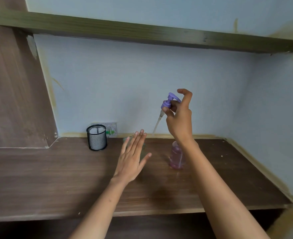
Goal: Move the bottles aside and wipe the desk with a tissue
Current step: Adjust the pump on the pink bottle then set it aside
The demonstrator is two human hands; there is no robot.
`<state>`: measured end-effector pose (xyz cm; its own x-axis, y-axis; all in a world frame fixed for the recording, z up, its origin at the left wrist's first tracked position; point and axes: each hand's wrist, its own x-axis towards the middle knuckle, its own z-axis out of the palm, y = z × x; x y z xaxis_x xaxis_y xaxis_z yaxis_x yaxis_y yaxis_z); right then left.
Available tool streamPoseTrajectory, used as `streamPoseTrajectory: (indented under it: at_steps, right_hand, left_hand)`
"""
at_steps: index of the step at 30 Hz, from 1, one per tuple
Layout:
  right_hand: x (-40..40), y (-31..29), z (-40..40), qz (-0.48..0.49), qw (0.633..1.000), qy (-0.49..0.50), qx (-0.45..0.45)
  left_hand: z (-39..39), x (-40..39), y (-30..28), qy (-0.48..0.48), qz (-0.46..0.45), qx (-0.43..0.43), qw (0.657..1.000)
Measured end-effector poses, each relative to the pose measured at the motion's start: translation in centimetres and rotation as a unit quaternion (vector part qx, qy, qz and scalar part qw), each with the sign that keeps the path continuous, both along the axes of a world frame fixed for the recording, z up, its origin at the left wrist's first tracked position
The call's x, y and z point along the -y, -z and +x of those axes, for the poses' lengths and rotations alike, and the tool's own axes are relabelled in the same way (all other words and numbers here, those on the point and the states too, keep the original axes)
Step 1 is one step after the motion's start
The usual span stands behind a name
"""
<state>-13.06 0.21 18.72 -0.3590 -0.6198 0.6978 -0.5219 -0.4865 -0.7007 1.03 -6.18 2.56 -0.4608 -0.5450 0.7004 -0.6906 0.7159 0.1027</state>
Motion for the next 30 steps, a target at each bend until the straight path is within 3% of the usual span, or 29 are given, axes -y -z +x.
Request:
streamPoseTrajectory:
  at_steps: [6,13,22,26,30]
  right_hand:
    - [-2.1,0.0,-2.9,0.019,0.999,0.043,0.004]
    - [-3.7,0.0,-6.1,0.014,0.996,0.087,0.009]
    - [-4.6,0.9,-8.9,0.025,0.993,0.113,0.013]
    - [-4.5,1.3,-9.5,0.027,0.993,0.114,0.016]
    - [-4.5,1.6,-9.3,0.028,0.994,0.108,0.018]
  left_hand:
    - [-3.2,-1.5,0.4,0.032,-0.002,0.011,0.999]
    - [-7.6,-2.1,1.3,0.077,0.065,0.016,0.995]
    - [-12.5,-1.9,2.0,0.086,0.232,-0.072,0.966]
    - [-14.0,-2.0,1.4,0.105,0.328,-0.165,0.924]
    - [-14.2,-1.9,1.6,0.118,0.346,-0.208,0.907]
